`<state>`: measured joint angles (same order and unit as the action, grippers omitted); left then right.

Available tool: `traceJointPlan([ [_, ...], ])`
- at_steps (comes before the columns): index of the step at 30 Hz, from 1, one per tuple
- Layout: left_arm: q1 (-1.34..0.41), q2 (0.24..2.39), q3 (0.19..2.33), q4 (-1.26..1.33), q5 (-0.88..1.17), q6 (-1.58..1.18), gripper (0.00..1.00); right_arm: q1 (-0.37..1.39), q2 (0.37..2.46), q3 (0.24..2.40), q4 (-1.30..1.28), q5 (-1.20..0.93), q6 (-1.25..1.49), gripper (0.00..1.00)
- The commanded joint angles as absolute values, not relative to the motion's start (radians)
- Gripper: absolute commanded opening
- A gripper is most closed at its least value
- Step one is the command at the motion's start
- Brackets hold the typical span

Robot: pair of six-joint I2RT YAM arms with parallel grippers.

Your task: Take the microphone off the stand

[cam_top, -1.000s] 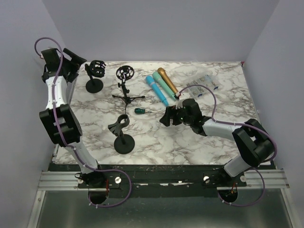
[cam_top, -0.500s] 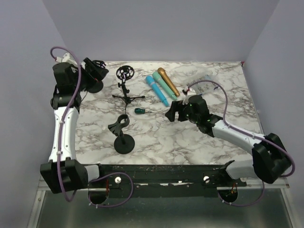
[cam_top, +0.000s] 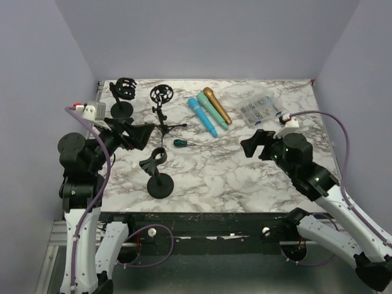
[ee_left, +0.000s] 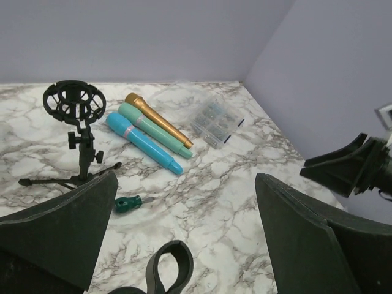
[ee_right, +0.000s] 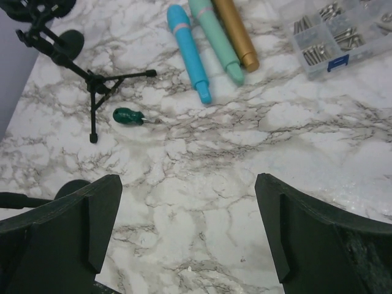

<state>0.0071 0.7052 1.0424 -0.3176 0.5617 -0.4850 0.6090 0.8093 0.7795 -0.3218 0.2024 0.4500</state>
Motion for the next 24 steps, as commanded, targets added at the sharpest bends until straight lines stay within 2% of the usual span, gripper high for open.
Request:
traceJointPlan([
  [1, 0.006, 0.58, 0.989, -0.326, 0.603, -0.422, 0.98, 0.614, 0.697, 0.887, -0.543, 0.312, 0.466, 1.0],
  [12, 0.005, 0.346, 1.021, -0.353, 0.573, -0.395, 0.99, 0.615, 0.592, 1.119, -0.762, 0.361, 0.437, 1.0],
  [18, 0.004, 0.326, 1.081, -0.421, 0.52, -0.355, 0.99, 0.615, 0.559, 1.178, -0.786, 0.372, 0.426, 1.0],
  [24, 0.004, 0.328, 1.07, -0.405, 0.516, -0.369, 0.99, 0.615, 0.486, 1.15, -0.737, 0.398, 0.421, 1.0],
])
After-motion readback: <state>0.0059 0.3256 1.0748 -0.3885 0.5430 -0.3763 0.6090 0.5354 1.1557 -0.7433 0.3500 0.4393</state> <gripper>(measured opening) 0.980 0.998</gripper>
